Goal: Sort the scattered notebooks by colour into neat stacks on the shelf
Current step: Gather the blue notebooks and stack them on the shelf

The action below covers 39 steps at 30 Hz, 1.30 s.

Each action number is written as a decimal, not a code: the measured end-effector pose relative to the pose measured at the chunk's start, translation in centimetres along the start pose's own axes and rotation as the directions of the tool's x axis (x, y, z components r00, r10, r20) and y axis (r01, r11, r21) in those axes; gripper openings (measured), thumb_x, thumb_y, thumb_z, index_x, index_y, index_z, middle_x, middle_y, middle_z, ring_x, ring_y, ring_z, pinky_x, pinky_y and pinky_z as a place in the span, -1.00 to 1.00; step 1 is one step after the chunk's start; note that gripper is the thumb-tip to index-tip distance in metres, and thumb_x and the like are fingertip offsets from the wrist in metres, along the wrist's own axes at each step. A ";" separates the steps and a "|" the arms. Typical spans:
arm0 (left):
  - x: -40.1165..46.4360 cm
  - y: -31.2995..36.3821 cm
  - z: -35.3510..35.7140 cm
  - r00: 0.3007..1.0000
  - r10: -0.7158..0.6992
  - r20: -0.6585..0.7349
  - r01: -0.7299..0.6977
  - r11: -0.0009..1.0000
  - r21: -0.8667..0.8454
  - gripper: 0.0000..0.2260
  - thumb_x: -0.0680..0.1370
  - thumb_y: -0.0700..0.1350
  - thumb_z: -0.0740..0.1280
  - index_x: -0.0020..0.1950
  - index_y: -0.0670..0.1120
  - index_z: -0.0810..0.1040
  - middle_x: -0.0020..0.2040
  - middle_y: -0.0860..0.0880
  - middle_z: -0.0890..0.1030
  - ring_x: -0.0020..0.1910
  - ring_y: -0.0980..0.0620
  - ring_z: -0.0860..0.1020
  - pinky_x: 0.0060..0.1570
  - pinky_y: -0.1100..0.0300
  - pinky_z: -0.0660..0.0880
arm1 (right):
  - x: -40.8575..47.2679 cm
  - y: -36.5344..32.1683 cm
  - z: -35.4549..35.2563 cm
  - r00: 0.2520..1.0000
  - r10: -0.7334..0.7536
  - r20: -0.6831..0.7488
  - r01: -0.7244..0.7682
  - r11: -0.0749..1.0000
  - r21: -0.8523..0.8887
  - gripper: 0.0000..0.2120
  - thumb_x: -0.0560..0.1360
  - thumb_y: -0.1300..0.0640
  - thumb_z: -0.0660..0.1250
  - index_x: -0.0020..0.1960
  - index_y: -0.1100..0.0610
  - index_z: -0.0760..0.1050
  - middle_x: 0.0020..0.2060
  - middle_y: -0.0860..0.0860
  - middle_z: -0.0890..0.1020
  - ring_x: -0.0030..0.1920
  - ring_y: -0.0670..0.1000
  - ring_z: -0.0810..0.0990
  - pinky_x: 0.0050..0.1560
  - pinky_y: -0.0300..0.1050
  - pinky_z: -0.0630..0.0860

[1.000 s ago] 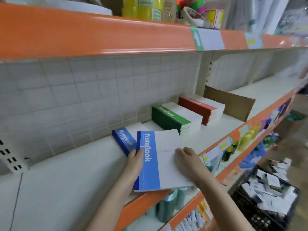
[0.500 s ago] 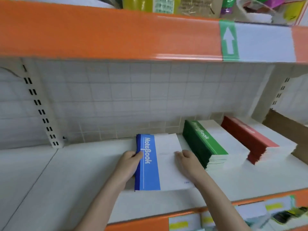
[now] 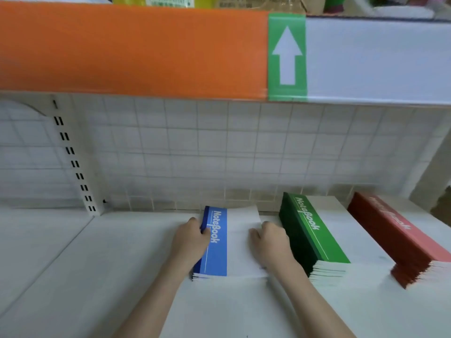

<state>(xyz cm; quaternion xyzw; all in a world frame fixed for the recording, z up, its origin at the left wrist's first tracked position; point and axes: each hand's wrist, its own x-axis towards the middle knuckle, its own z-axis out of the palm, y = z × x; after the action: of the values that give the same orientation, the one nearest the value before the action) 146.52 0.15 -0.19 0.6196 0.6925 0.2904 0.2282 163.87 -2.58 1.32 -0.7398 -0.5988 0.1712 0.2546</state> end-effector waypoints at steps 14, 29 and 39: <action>0.5 -0.6 1.0 0.991 0.098 -0.092 -0.084 0.987 0.138 -0.78 0.61 -0.05 0.20 0.05 -0.20 0.48 -0.06 -0.14 0.59 -0.09 -0.12 0.56 -0.09 0.04 0.49 | 0.9 1.2 1.8 0.998 -0.061 -0.013 0.059 0.992 -0.111 -0.66 0.60 0.02 0.08 0.02 0.23 0.52 0.05 0.14 0.49 -0.03 0.14 0.57 0.01 -0.12 0.50; 0.6 -1.7 1.2 0.995 0.082 -0.063 -0.077 0.993 0.089 -0.63 0.64 -0.06 0.12 -0.37 -0.11 0.27 -0.38 -0.06 0.39 -0.38 0.00 0.34 -0.34 0.14 0.25 | 1.3 1.9 1.3 1.000 -0.008 0.026 0.008 1.000 -0.002 -0.73 0.60 0.05 0.10 -0.19 0.19 0.37 -0.15 0.12 0.49 -0.19 0.13 0.42 -0.18 -0.13 0.32; -0.1 -1.5 1.2 0.990 0.102 -0.096 -0.089 0.987 0.135 -0.56 0.63 -0.09 0.15 -0.45 -0.10 0.18 -0.54 0.00 0.24 -0.54 0.07 0.19 -0.50 0.21 0.13 | 0.5 1.7 1.5 0.996 -0.085 0.026 0.086 0.996 -0.032 -0.69 0.61 0.03 0.09 -0.08 0.24 0.47 -0.03 0.13 0.47 -0.15 0.15 0.52 -0.09 -0.12 0.40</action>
<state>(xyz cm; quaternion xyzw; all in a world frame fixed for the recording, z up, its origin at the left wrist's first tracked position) 146.21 0.14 -2.08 0.6500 0.6902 0.2868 0.1371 164.52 -2.06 -0.90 -0.7154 -0.6358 0.1592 0.2422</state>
